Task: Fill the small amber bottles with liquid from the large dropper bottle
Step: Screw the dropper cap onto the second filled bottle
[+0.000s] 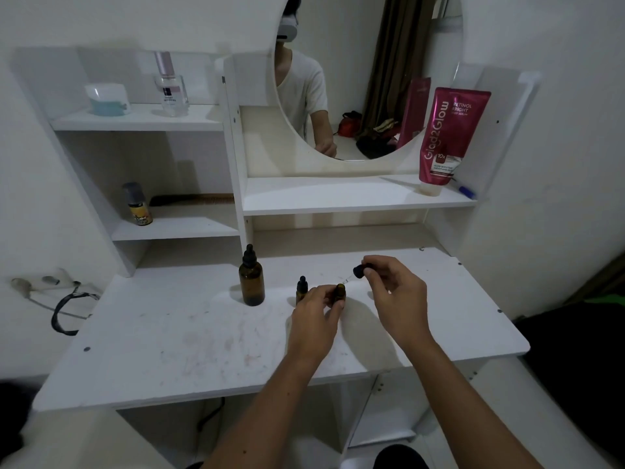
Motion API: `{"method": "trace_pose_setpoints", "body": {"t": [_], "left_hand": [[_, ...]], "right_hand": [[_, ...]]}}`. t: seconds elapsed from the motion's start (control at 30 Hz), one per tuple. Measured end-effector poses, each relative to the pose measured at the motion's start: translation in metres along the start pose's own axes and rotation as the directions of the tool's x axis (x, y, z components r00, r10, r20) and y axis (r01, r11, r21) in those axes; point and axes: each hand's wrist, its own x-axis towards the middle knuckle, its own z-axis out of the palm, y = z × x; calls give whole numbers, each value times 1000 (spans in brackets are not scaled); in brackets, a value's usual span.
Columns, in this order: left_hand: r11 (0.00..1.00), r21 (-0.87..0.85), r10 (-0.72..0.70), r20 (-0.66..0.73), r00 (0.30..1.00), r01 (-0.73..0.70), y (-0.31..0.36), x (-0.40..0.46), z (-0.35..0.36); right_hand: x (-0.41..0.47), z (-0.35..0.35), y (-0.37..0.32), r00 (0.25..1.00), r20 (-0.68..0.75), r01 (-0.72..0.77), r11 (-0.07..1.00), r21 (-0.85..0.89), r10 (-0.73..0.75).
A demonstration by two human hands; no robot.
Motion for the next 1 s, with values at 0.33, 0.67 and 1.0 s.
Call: {"method": "trace_pose_setpoints", "body": {"t": [0.33,0.67,1.0], "left_hand": [[999,-46,6,10,1000,-6,0,-1,-2],[999,-29,-14,7,1000,14,2,0,-3],[999,-24,-25,13,1000,25,2,-1,-3]], "right_hand": [[14,13,13,957,242,222,937,-269,-158],[22,19,17,958,277,149,948,-281,-68],[17,16,21,947,301,182,957,-227,-109]]}}
